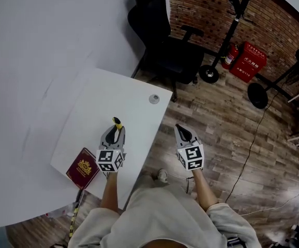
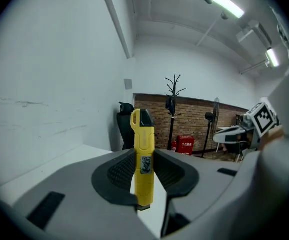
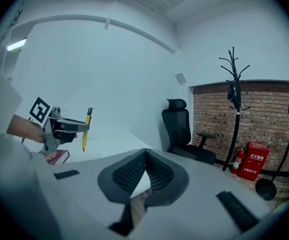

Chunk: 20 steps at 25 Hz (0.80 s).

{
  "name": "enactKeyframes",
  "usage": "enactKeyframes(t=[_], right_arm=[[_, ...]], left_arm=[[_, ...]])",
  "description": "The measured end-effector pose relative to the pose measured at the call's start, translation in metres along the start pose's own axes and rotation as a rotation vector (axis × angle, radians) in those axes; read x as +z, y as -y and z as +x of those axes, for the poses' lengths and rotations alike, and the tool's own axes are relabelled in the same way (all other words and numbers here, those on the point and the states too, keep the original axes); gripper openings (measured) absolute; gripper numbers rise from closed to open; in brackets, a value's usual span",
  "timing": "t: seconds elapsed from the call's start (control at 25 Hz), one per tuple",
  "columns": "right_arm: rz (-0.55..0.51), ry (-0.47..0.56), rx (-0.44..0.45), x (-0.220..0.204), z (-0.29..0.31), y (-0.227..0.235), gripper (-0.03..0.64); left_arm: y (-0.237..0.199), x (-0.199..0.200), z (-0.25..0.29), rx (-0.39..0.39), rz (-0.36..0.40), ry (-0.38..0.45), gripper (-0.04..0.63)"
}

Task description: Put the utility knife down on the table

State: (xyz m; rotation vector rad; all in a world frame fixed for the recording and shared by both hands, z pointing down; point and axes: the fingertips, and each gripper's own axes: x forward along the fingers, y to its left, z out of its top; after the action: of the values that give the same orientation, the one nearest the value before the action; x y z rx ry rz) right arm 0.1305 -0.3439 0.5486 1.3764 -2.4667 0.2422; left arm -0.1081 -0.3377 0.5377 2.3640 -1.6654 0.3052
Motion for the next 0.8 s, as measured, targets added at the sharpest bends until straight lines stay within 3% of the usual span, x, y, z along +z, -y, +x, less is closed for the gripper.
enactKeyframes(t=[0.8], right_arm=[[0.007, -0.104, -0.006, -0.029, 0.041, -0.023, -0.003]], left_arm=[[-0.026, -0.037, 0.037, -0.075, -0.025, -0.089, 0.11]])
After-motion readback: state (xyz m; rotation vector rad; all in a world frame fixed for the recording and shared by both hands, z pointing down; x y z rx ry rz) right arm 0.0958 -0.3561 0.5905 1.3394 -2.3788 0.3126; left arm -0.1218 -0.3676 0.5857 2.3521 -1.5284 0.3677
